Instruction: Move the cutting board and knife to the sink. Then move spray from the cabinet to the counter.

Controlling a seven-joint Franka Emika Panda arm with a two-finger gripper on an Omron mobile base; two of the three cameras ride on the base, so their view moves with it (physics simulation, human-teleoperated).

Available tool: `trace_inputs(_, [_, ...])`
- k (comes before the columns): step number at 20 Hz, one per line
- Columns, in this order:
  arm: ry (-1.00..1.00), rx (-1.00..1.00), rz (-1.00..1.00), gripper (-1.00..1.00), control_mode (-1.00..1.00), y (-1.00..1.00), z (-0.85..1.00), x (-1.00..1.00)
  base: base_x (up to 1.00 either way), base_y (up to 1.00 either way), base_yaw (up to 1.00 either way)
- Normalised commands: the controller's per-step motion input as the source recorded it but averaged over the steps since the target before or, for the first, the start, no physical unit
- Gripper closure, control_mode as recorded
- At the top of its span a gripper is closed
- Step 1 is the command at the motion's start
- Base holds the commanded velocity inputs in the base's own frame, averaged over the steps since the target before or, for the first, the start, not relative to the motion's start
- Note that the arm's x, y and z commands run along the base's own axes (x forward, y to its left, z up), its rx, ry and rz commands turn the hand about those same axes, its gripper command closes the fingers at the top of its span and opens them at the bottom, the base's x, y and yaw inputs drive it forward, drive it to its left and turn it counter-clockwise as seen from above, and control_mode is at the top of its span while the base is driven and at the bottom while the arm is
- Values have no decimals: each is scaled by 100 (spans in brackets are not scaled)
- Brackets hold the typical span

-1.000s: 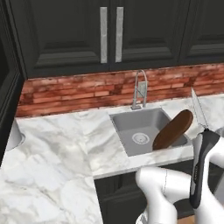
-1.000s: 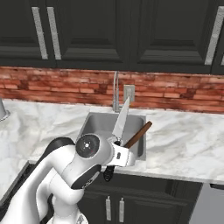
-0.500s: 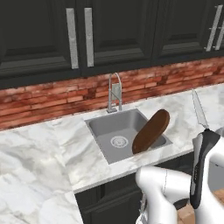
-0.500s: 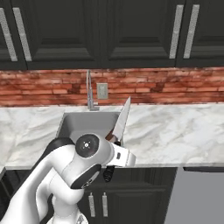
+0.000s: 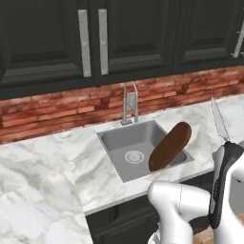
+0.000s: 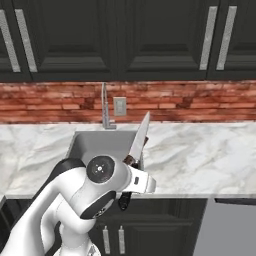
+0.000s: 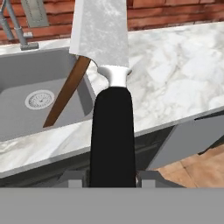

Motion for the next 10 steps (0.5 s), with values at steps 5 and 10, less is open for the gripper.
trace_inputs(5, [0, 0, 0, 100, 100, 0, 0, 0, 38, 5, 22])
trace_inputs(10, [0, 0, 0, 100, 100, 0, 0, 0, 4, 0, 27])
